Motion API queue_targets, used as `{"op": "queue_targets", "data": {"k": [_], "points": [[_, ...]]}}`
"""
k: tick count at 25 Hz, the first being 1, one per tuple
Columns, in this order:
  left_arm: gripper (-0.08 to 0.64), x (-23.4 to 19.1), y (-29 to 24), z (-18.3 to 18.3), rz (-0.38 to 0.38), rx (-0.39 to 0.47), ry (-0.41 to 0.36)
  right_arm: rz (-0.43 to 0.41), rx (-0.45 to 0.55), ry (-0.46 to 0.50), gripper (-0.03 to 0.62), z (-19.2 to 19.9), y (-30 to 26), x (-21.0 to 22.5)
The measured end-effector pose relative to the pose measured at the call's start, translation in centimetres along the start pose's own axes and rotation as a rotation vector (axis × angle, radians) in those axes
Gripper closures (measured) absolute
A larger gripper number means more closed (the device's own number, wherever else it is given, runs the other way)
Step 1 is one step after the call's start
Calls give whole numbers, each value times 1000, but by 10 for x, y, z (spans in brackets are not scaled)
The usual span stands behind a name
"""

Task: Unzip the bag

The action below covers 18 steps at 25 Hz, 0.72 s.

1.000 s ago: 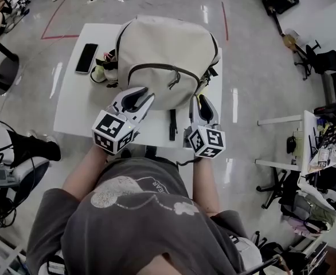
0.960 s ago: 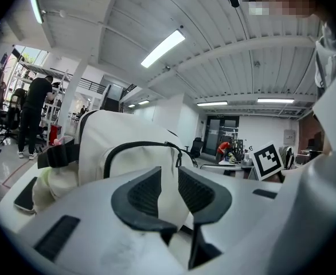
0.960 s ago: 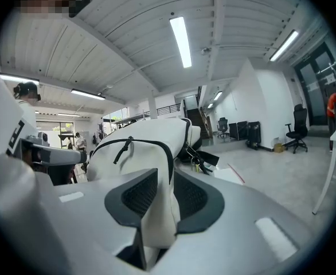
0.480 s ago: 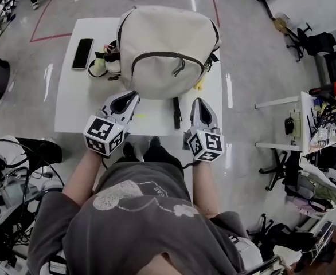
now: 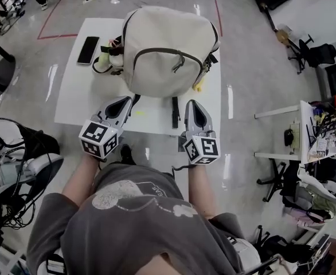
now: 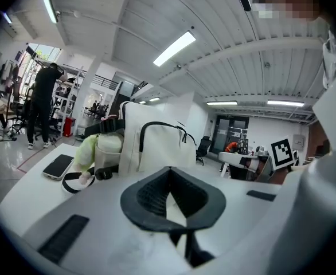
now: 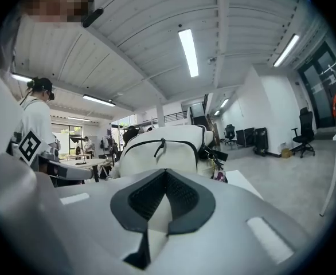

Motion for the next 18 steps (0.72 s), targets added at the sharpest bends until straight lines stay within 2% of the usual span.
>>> {"op": "queue_targets", "data": {"k": [4, 9, 18], "points": [[554, 33, 12, 16, -18, -20, 2, -36, 1, -2, 592, 4, 34, 3], [554, 81, 34, 36, -30, -10, 3, -25, -5, -29, 592, 11, 95, 14], [554, 174, 89, 72, -76, 38, 1, -28, 11, -25, 592, 13, 214, 29]]}}
Point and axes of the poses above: the fingertips, and each gripper's own axes: y backward along the fingers, x to its right, z out of its underside, the point moved 10 cm from there along y, backward along the fingers, and after that the axes turned 7 degrees about y, right-handed, at the moved point
